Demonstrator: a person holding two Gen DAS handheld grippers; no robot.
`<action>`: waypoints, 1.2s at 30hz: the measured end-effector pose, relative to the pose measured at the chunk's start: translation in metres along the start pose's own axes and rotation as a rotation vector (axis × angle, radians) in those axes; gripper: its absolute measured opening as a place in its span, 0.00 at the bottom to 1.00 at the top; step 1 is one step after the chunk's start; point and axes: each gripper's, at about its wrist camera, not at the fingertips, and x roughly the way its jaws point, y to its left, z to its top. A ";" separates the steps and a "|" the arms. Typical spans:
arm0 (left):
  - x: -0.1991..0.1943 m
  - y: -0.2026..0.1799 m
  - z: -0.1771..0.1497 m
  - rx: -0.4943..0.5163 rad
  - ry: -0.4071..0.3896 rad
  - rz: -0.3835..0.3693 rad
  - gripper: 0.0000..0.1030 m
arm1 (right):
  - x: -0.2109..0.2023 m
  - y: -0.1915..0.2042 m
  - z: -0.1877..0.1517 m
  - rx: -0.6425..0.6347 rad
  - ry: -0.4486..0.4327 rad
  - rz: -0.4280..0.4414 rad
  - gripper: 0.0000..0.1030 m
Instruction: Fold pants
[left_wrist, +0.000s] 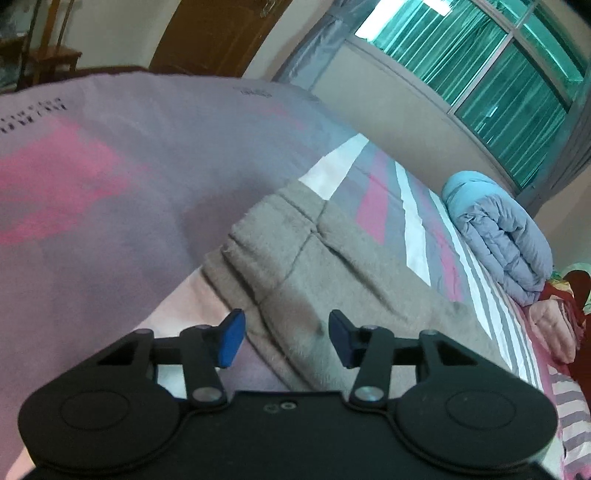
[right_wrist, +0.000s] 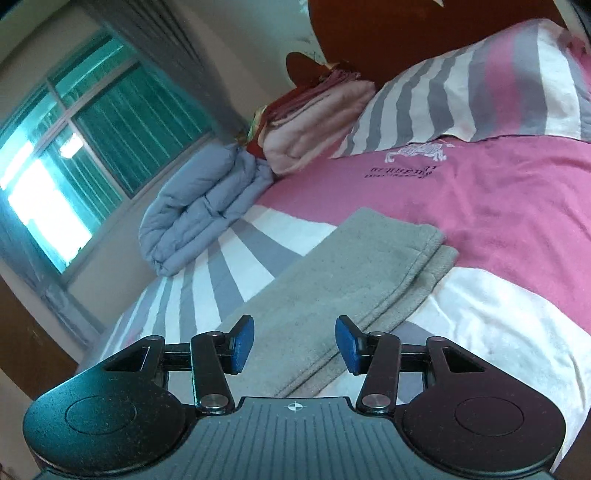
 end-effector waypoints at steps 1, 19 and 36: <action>0.003 0.000 0.002 -0.003 0.000 0.009 0.36 | 0.004 0.000 -0.001 0.003 0.019 -0.005 0.48; 0.017 0.019 0.012 0.029 0.021 0.032 0.03 | 0.015 -0.024 0.001 0.094 0.066 -0.063 0.48; 0.022 0.021 0.019 0.043 0.075 0.022 0.06 | 0.041 -0.098 0.044 0.421 0.019 -0.090 0.49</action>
